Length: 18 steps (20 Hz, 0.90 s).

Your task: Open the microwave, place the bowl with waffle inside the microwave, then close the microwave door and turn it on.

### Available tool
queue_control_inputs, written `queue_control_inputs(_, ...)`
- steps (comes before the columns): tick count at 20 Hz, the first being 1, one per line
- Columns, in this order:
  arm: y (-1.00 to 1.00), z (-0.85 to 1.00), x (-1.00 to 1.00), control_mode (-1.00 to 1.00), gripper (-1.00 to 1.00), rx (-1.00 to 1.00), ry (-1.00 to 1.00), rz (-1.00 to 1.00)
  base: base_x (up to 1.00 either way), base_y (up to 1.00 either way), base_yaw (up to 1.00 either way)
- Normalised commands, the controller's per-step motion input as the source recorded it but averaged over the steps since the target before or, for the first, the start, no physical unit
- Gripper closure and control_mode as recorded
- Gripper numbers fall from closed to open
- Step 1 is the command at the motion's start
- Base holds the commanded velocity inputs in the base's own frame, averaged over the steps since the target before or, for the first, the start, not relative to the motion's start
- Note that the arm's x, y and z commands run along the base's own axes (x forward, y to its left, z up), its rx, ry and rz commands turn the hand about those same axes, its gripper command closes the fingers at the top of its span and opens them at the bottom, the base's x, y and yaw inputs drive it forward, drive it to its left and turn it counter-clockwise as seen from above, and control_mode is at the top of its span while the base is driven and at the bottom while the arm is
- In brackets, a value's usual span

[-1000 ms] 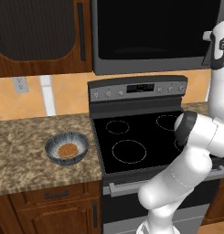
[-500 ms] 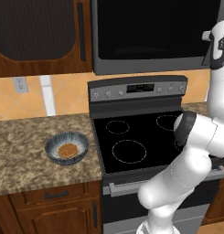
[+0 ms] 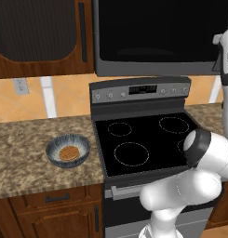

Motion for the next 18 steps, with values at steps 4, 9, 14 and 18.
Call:
queue_control_inputs(4,0.00,0.00,-0.93,-1.00,1.00,0.00,0.00,-0.12,0.00,0.00,0.00)
queue_control_inputs(9,0.00,0.00,-1.00,-1.00,1.00,0.00,0.01,-0.16,0.00,0.00,0.00)
queue_control_inputs(14,0.06,-0.04,-1.00,-1.00,1.00,-0.02,0.01,-0.26,0.00,0.00,0.00)
queue_control_inputs(18,0.11,-0.05,-1.00,-1.00,1.00,-0.04,0.00,-0.23,0.00,0.00,0.00)
